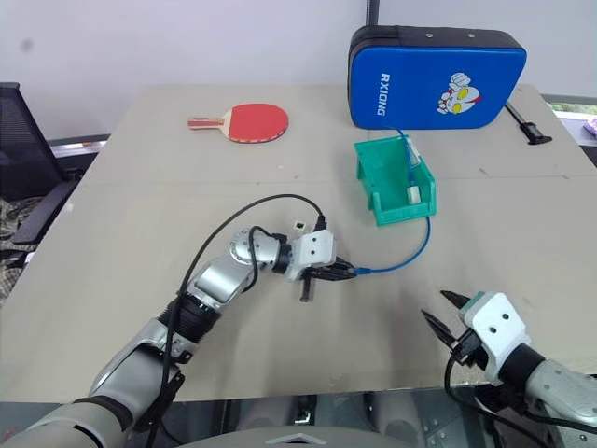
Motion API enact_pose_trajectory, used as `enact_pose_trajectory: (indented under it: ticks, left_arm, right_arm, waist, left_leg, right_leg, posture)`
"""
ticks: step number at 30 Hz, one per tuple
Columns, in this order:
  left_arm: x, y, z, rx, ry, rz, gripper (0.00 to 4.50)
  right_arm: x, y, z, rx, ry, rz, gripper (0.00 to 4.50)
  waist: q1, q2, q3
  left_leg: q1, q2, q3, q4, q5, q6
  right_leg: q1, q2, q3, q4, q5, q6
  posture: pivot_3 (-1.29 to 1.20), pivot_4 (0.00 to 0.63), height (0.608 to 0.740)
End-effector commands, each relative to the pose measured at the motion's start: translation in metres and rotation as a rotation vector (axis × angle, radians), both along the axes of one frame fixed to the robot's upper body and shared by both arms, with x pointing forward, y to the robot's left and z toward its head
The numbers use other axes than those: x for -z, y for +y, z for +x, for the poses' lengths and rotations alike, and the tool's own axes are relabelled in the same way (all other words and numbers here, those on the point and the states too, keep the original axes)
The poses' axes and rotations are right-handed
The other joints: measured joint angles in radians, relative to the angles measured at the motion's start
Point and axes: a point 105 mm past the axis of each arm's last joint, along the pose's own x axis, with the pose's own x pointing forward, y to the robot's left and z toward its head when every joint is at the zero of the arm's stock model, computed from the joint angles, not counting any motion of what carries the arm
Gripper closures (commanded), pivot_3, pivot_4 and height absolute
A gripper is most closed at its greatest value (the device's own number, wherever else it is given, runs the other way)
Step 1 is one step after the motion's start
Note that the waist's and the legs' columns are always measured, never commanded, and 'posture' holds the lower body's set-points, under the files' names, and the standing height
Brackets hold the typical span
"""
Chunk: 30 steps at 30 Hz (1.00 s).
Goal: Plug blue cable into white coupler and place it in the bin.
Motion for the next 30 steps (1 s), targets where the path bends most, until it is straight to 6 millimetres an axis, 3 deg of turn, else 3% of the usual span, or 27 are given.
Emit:
enact_pose_trajectory:
  ticks: [1, 5, 6, 8, 9, 19, 30]
  left_arm:
    - [-0.048, 0.001, -0.017, 0.079, 0.253, -0.233, 4.50]
    - [-0.079, 0.016, -0.029, 0.112, 0.469, -0.328, 4.50]
    - [-0.083, 0.019, -0.032, 0.117, 0.489, -0.335, 4.50]
    - [-0.088, 0.021, -0.034, 0.110, 0.512, -0.351, 4.50]
    - [-0.090, 0.022, -0.035, 0.108, 0.511, -0.354, 4.50]
    - [-0.097, 0.017, -0.039, 0.087, 0.514, -0.379, 4.50]
    - [-0.096, 0.017, -0.040, 0.079, 0.520, -0.392, 4.50]
  right_arm:
    - [-0.013, 0.026, 0.000, -0.021, 0.039, 0.216, 2.38]
    - [-0.025, 0.047, 0.010, -0.047, 0.070, 0.436, 2.38]
    - [-0.028, 0.050, 0.013, -0.047, 0.072, 0.474, 2.95]
    - [-0.034, 0.055, 0.017, -0.054, 0.074, 0.529, 3.66]
    - [-0.039, 0.059, 0.018, -0.068, 0.073, 0.579, 3.71]
    - [-0.072, 0.083, 0.020, -0.220, 0.094, 0.759, 3.71]
    - [-0.086, 0.087, 0.026, -0.261, 0.094, 0.823, 3.71]
  waist:
    - [-0.002, 0.000, 0.001]
    - [-0.007, -0.001, 0.001]
    - [-0.008, 0.000, 0.000]
    - [-0.006, 0.001, 0.000]
    - [-0.004, 0.001, 0.000]
    - [-0.003, 0.001, 0.000]
    - [-0.003, 0.001, 0.000]
  left_leg:
    - [0.000, 0.000, 0.000, 0.000, 0.000, 0.000]
    - [-0.002, 0.001, 0.000, 0.001, 0.000, 0.000]
    - [-0.002, 0.001, -0.001, 0.001, 0.000, 0.000]
    - [-0.002, 0.001, -0.001, 0.001, 0.000, 0.000]
    - [-0.002, 0.001, -0.002, 0.000, 0.000, 0.000]
    - [-0.005, -0.001, -0.002, 0.000, 0.000, 0.000]
    - [-0.005, -0.001, -0.002, 0.000, 0.000, 0.000]
  right_leg:
    - [0.000, 0.000, 0.000, 0.000, 0.000, 0.000]
    - [-0.004, 0.000, 0.000, 0.002, 0.000, 0.000]
    - [-0.003, 0.001, 0.000, 0.002, 0.000, 0.000]
    - [-0.003, 0.001, -0.001, 0.002, 0.000, 0.000]
    - [-0.003, 0.002, -0.001, 0.002, 0.000, 0.000]
    - [-0.004, 0.001, 0.000, 0.001, 0.000, 0.000]
    - [-0.004, 0.001, 0.000, 0.001, 0.000, 0.000]
  posture:
    - [0.00, 0.150, 0.731]
    - [0.00, 0.150, 0.731]
    - [0.00, 0.150, 0.731]
    - [0.00, 0.150, 0.731]
    - [0.00, 0.150, 0.731]
    - [0.00, 0.150, 0.731]
    - [0.00, 0.150, 0.731]
